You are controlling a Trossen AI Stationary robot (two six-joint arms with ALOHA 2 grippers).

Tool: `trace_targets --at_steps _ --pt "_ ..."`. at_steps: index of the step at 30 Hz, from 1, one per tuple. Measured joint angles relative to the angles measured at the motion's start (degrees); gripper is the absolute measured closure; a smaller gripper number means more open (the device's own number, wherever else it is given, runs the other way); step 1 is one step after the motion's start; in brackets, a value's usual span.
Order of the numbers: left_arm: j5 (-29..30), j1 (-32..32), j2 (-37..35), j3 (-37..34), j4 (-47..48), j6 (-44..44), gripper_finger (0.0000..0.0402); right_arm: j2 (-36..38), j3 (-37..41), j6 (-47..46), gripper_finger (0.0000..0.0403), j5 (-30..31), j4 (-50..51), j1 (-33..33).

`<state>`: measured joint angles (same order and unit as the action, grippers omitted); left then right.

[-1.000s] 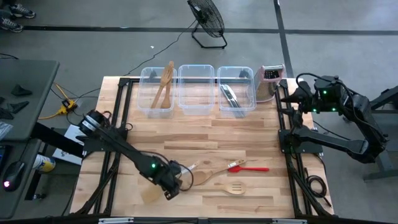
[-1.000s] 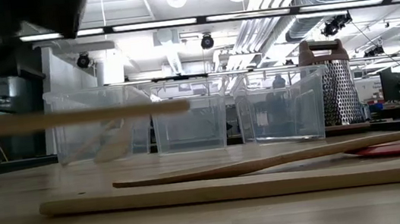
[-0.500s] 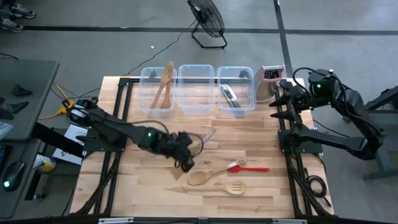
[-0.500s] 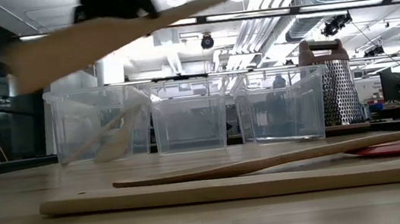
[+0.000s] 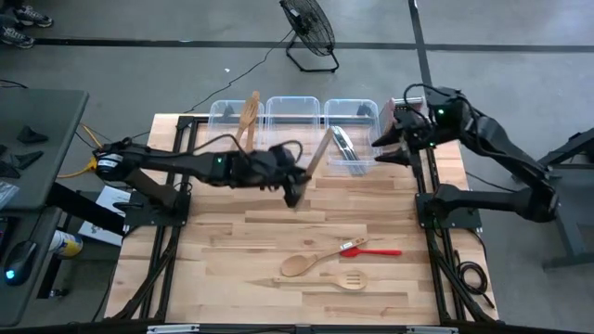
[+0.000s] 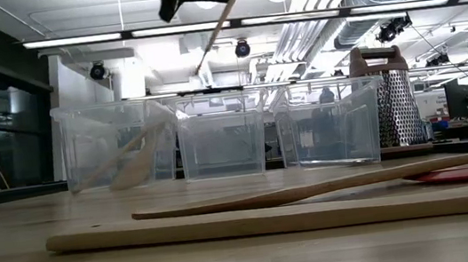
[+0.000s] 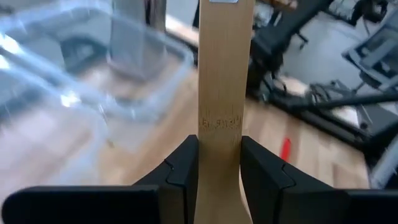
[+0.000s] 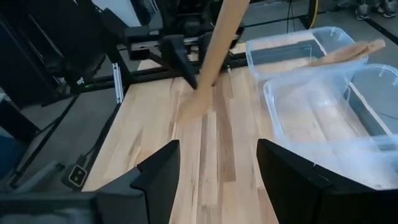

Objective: Pick & Place Kitchen Items
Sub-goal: Put the wooden spatula into the middle transparent bin

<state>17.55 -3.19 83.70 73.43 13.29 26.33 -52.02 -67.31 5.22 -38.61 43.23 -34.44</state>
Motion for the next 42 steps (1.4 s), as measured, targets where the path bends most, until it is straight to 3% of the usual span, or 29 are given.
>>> trace_targets --at_steps 12,22,33,37,42 --pt "-7.22 10.08 -0.41 0.04 -10.84 -15.67 0.0311 -11.98 0.0 -9.32 0.0196 4.21 -23.15 4.07" --pt "-15.74 14.56 -0.41 0.04 -10.97 -20.14 0.0311 -19.78 0.0 -11.66 0.0188 6.29 -38.72 6.68" --pt "-18.7 15.67 -0.41 0.04 -11.63 -21.16 0.0311 -24.6 -0.02 -13.14 0.0138 8.26 -47.99 8.7" --pt "-18.7 15.57 -0.41 0.04 -12.28 -21.53 0.0311 -26.34 -0.02 -14.11 0.0155 8.46 -50.92 9.1" --pt "-18.7 15.57 -0.41 0.04 -12.25 -21.6 0.0311 -26.9 0.0 -14.23 0.0209 8.57 -52.06 8.88"
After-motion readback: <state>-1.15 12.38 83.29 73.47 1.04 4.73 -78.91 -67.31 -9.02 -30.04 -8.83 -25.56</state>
